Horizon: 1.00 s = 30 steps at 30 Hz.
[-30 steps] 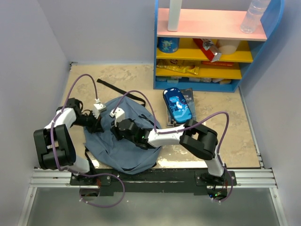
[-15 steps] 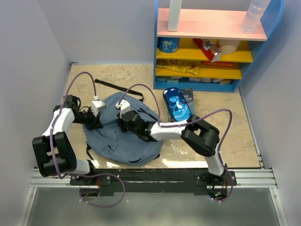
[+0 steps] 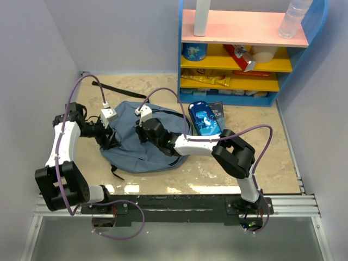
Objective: Pack the student bag
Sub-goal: Zip the student bag at the center of the board.
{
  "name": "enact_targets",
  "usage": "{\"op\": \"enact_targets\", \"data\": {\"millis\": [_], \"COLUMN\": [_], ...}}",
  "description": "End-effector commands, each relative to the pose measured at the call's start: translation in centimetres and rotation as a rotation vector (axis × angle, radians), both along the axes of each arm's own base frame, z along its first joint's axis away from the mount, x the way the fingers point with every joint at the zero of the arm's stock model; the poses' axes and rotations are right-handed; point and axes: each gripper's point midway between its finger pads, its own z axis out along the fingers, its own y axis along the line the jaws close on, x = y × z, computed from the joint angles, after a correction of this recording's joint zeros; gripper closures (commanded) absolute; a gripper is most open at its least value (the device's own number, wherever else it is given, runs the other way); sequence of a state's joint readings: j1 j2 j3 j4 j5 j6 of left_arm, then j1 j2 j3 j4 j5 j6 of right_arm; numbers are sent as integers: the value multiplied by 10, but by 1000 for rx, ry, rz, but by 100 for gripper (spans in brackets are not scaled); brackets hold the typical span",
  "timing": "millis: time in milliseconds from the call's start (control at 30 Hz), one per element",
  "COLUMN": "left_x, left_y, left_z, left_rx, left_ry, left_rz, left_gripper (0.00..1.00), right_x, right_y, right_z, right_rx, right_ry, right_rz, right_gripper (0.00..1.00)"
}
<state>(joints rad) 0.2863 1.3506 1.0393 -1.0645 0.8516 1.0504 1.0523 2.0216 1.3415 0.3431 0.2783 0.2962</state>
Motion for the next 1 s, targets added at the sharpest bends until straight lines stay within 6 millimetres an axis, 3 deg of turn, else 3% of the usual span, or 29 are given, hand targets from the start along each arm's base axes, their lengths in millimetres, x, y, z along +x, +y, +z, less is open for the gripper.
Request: {"op": "enact_targets", "data": {"millis": [0,100,200,333,467,567,600,767,967], "left_x": [-21,-14,-1,24,8,8,11,11,-2], "left_y": [-41,-63,-73,-64,-54,-26,-5,58,76], "left_z": [12,5,11,9,-8,-31,-38,-56,-96], "left_rx": [-107,-74,-73,-26,83,257,319,352,379], "left_ry": [-33,-107,-195,-230,-212,-189,-172,-34,66], "left_rz": [-69,-54,-42,9,-100,-101,-57,46,68], "left_gripper": [19,20,21,21,21,22,22,25,26], "right_x": [3,0,-1,1,6,9,9,9,3], "right_y": [3,4,6,12,21,18,16,3,1], "right_z": [45,41,41,45,44,39,36,22,2], "right_rx": [107,119,128,136,128,112,102,69,55], "right_ry": [-22,3,22,43,62,68,68,77,107], "right_rz": [-21,-18,-13,-15,-28,-45,-53,-76,-62], "right_gripper": [100,100,100,100,100,100,100,100,100]}}
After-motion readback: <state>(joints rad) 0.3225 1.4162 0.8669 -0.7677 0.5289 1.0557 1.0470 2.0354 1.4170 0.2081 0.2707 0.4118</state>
